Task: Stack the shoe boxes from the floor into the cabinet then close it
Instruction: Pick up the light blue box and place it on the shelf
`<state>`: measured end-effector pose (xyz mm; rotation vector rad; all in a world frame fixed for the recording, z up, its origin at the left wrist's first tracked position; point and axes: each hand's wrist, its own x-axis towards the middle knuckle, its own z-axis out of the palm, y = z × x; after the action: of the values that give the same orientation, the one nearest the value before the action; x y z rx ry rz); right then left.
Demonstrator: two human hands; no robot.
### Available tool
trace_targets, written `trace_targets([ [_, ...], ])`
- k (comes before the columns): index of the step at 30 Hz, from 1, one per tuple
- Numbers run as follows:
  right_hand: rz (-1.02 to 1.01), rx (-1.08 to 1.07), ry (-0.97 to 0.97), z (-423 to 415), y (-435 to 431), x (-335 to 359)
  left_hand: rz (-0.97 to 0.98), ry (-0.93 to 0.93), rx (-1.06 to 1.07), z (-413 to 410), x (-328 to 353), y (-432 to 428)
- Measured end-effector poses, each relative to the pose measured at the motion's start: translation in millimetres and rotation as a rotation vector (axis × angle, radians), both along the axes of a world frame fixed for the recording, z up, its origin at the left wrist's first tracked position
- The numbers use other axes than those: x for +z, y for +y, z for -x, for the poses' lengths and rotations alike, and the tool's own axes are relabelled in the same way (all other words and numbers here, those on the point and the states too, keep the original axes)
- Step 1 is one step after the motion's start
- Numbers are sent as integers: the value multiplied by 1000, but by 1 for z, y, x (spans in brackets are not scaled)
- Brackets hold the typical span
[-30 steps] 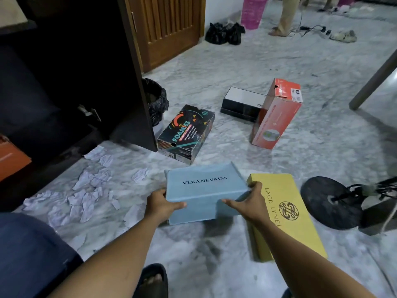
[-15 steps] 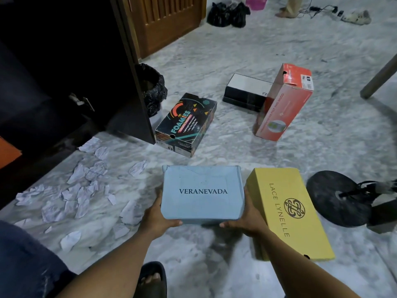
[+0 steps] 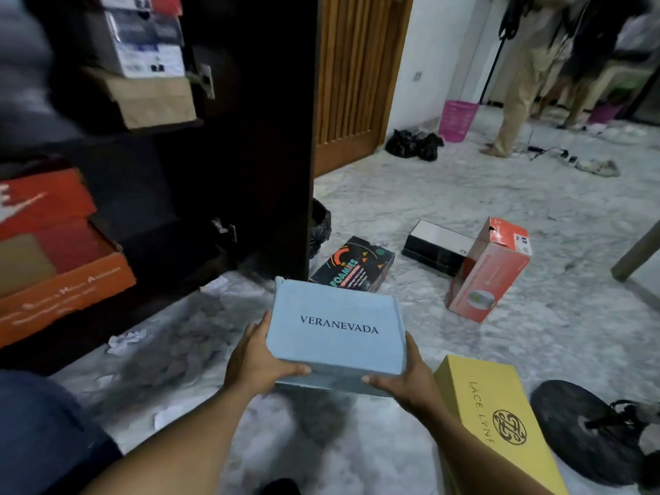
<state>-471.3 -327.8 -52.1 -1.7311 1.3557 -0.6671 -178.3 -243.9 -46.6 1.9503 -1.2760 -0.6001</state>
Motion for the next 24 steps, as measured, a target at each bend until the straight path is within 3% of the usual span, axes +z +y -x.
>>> trace_targets([
  [7,203,148,-134,-127,12,117,164,-185,228,-99,126,60],
  [14,265,378,-291,-276,30,201,375,-259,463,-205,213,144],
  [18,294,494,-426,-348,47,240,302,-403,710,-244,251,186],
  [24,310,584,-507,-429,51,286,360,-358,942,-275,286,201],
])
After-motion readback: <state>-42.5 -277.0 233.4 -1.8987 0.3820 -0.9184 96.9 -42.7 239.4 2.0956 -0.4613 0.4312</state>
